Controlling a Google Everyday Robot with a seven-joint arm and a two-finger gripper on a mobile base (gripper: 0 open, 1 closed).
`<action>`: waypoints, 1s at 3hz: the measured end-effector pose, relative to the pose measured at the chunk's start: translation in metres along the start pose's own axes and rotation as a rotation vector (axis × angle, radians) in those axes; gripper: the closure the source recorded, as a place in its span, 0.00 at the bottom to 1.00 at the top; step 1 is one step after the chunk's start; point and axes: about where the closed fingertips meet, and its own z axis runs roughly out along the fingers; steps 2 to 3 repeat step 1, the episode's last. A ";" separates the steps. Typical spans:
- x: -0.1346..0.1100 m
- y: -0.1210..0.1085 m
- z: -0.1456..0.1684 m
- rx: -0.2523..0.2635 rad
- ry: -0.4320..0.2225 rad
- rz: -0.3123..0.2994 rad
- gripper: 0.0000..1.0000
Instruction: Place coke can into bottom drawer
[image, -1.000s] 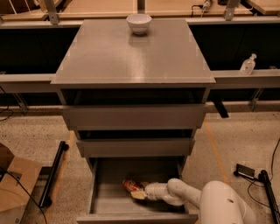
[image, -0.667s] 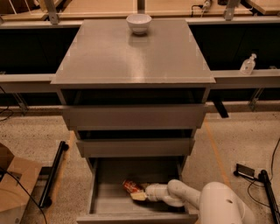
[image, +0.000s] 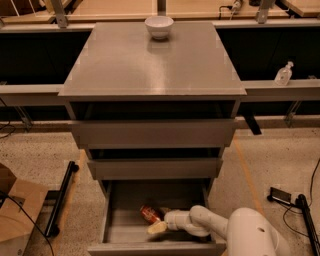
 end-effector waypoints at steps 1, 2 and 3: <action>-0.003 0.001 -0.002 0.000 0.000 0.000 0.00; -0.003 0.001 -0.002 0.000 0.000 0.000 0.00; -0.003 0.001 -0.002 0.000 0.000 0.000 0.00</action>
Offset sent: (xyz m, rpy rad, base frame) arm 0.0000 0.0000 0.0000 0.0000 0.0000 0.0000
